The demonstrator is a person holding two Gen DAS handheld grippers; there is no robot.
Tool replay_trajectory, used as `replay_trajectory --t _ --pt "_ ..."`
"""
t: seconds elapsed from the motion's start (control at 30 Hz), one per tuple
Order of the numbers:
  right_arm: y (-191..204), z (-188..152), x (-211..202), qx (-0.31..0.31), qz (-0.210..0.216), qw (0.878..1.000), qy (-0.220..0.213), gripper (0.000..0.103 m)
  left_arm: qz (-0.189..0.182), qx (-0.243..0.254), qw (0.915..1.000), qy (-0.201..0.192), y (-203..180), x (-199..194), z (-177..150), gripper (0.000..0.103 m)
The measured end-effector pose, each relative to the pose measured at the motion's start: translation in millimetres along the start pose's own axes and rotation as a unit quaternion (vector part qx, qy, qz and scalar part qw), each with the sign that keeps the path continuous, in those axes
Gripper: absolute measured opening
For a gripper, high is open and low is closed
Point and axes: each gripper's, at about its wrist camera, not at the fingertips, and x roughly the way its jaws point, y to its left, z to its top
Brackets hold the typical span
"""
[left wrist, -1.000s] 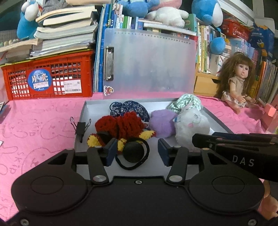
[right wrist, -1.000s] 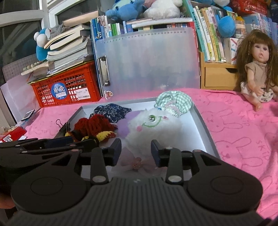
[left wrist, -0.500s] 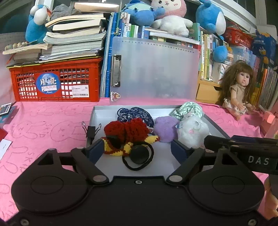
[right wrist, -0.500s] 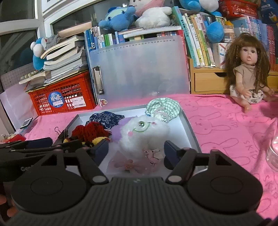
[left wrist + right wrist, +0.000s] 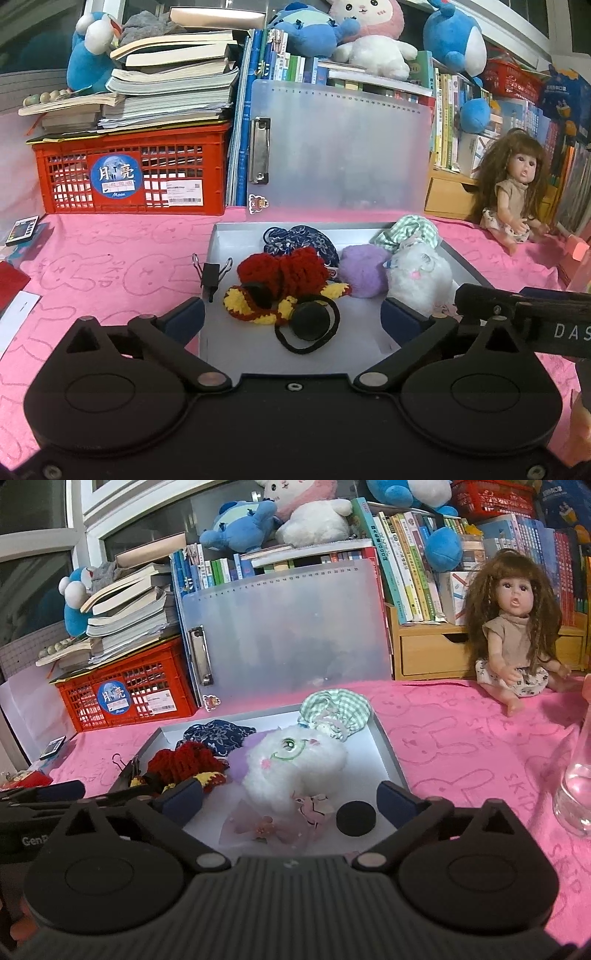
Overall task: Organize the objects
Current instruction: 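Lower and open the left gripper to release the cap while the right gripper releases the bow in the box, then lift both grippers away from the white box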
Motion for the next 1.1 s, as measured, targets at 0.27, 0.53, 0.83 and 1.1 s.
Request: replay_trajectory --t 0.27,0.53,0.83,1.1 --pt "1 -3 -3 -0.012 -0.010 1.000 -0.002 0.103 0.001 0.004 1.0000 0.005 -1 -3 -3 0.103" --pt "0 -6 -9 -0.020 -0.011 1.000 0.001 0.103 -0.002 0.009 0.9999 0.012 -2 -7 -8 0.103" --pt "3 -13 -17 -0.035 -0.008 0.999 0.004 0.103 -0.004 0.020 0.9997 0.013 -4 -17 -16 0.103" --pt "2 -15 -23 -0.032 -0.009 0.999 0.004 0.103 -0.012 0.022 0.9996 0.011 -4 -26 -18 0.103"
